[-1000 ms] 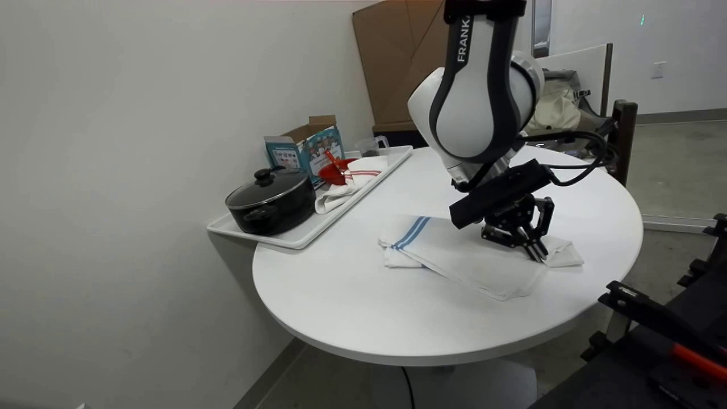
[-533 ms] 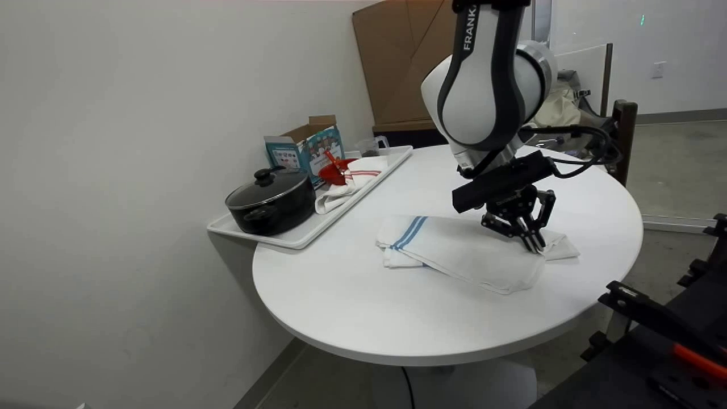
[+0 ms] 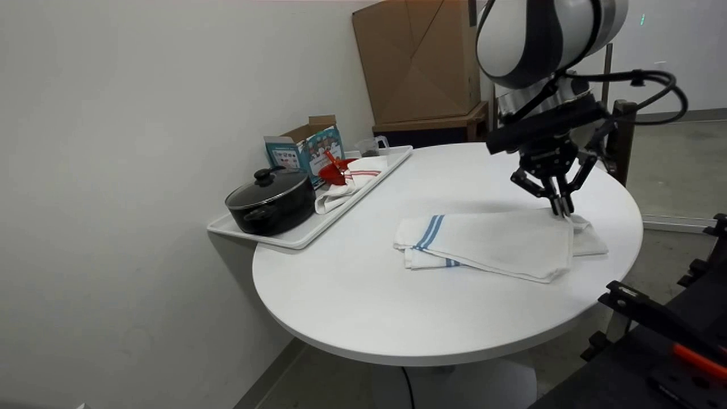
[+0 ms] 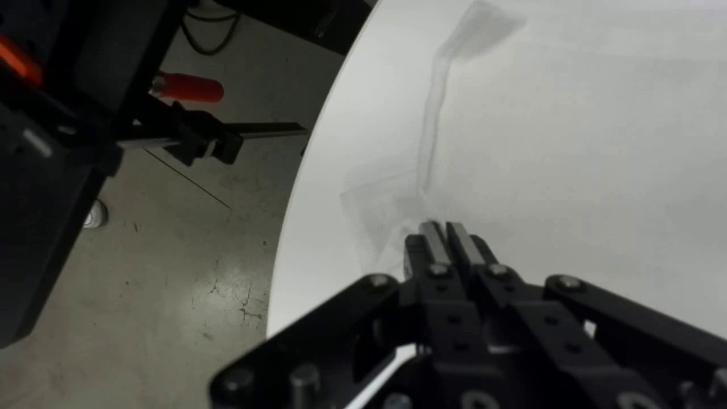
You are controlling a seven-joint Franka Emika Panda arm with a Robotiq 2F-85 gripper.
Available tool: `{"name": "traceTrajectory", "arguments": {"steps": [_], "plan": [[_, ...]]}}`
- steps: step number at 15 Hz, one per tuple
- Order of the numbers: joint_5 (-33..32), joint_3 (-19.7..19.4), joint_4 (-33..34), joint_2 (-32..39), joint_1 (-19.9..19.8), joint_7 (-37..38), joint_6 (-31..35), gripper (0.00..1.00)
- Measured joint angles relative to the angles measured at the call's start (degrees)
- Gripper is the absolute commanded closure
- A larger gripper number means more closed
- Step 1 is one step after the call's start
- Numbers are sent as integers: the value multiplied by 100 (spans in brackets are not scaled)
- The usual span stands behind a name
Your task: Fold the towel
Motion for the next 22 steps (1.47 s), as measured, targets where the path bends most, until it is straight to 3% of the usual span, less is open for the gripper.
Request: {"name": "traceTrajectory", "arguments": {"steps": [5,11,18,22], "plan": [[192,-183,-475,-905,-496,-269,-3,94],[338,-186,-716,-1722,-740,-269,-6,94],[1155,-225,-997,-2776,-1246,-392,-29,95],[1327,-132,-934,-3027,-1294,-393,-138,95]]}}
